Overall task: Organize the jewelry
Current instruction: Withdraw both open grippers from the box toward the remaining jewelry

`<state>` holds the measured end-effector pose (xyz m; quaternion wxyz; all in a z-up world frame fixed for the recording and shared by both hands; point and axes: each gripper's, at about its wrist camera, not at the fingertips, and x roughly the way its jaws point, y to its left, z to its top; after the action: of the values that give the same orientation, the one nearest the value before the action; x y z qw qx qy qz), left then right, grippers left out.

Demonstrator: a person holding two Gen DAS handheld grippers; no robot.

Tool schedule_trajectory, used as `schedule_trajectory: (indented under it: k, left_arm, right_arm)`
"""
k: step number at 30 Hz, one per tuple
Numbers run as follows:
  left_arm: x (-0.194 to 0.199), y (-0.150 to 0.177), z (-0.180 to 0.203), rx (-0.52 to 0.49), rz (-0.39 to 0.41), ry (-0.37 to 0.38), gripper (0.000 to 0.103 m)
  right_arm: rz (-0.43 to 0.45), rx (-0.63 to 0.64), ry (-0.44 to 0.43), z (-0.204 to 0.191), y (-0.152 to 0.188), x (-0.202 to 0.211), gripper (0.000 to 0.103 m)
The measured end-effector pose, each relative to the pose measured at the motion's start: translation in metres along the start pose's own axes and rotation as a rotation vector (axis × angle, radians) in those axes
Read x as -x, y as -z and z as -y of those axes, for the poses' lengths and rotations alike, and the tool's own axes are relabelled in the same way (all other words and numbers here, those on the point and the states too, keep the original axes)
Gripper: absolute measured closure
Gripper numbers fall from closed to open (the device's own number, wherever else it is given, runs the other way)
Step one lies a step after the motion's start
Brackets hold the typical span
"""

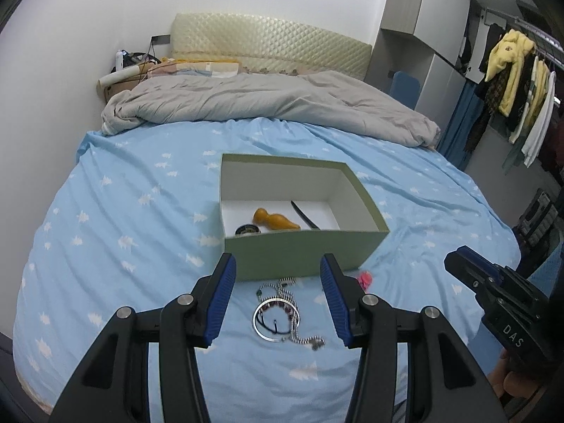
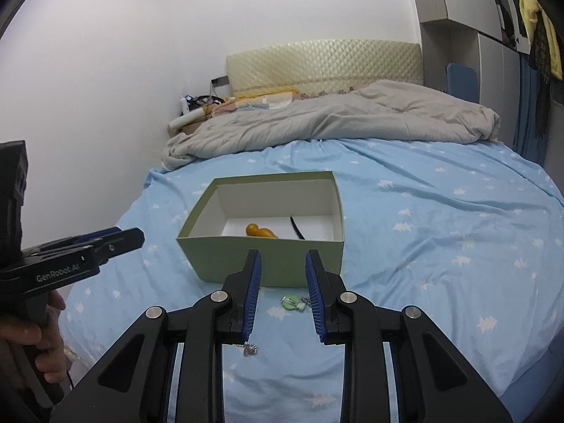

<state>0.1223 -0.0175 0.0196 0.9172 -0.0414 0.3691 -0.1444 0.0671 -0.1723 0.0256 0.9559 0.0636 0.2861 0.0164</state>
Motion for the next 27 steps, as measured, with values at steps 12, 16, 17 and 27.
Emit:
schedule_trajectory:
  k: [12,16,17,27]
  left_arm:
    - [0.010,0.051,-0.002,0.014,-0.019,0.014,0.053]
    - [0.003,0.063,-0.003,0.026,-0.049,0.018,0.054]
    - [0.001,0.065,-0.003,0.026,-0.054,0.018,0.054]
    - [-0.028,0.073,-0.010,0.040,-0.104,0.025,0.055]
  right_arm:
    - [0.023,0.002,0.015,-0.001,0.046,0.020,0.079]
    - [0.001,0.006,0.022,0.001,0.061,0.021,0.079]
    - [-0.005,0.007,0.024,0.001,0.064,0.020,0.079]
    - [-0.056,-0.015,0.033,0.012,0.076,-0.002,0.079]
